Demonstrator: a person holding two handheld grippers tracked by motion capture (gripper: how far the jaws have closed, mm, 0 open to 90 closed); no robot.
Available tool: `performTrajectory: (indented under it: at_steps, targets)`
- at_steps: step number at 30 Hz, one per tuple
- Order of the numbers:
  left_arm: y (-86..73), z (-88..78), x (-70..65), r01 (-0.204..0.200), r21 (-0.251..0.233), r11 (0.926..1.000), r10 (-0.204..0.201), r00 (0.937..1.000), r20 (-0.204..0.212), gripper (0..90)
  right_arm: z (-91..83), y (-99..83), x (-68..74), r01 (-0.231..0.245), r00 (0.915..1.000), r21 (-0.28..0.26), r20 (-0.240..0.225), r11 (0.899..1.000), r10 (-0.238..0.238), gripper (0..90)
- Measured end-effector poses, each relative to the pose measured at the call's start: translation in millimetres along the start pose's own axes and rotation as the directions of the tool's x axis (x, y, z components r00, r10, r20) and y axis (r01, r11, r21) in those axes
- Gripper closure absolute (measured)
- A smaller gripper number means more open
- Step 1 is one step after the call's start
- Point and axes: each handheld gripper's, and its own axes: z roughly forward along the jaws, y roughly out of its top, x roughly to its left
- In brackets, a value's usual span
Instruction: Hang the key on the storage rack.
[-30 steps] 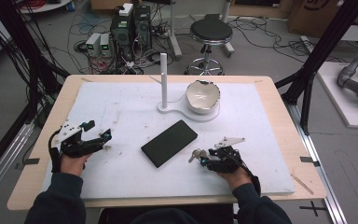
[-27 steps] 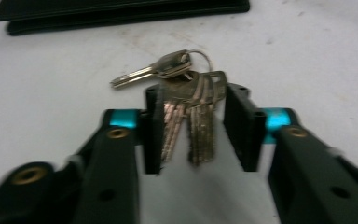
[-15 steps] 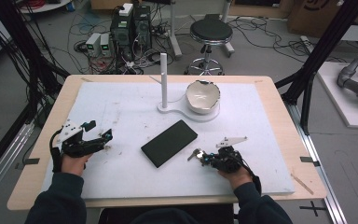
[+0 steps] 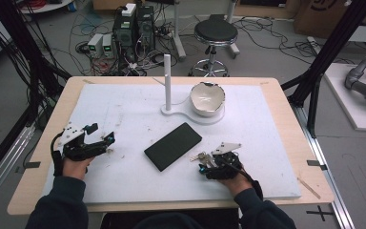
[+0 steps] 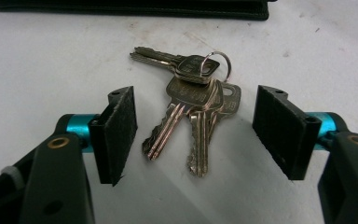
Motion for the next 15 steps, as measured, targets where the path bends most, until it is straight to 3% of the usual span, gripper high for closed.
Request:
performTrajectory:
  at_steps: [4,6,7,8,9,15]
  targets:
    - [0.1,-0.1,-0.5,-0.001,0.001,1.0000,0.001,1.0000,-0.002,22.5,-3.3,0.6,-2.8,-0.019,0.9998,0.003,0.007,1.000,0.019,57.1]
    - [0.0,-0.3,-0.2,-0.001,-0.001,1.0000,0.001,1.0000,-0.001,22.5,-3.9,0.4,-4.3,-0.016,0.9999,0.001,0.002,1.000,0.016,61.6]
    - [-0.1,-0.4,-0.1,0.000,-0.001,1.0000,0.000,1.0000,-0.002,22.6,-4.5,0.1,-6.8,-0.021,0.9998,0.000,-0.001,1.000,0.021,71.2]
    - [-0.2,-0.6,-0.1,0.001,-0.001,1.0000,-0.001,1.0000,-0.003,22.6,-4.5,0.1,-6.8,-0.021,0.9998,0.000,-0.001,1.000,0.021,71.2]
    - [-0.3,-0.8,0.0,0.001,0.001,1.0000,-0.001,1.0000,-0.004,22.7,-5.0,-0.4,-9.9,-0.035,0.9993,-0.003,-0.012,0.999,0.035,80.5]
    - [-0.3,-0.6,-0.1,0.000,0.001,1.0000,0.000,1.0000,-0.004,22.8,-5.2,-1.7,-15.6,-0.067,0.9968,-0.006,-0.044,0.998,0.067,83.8]
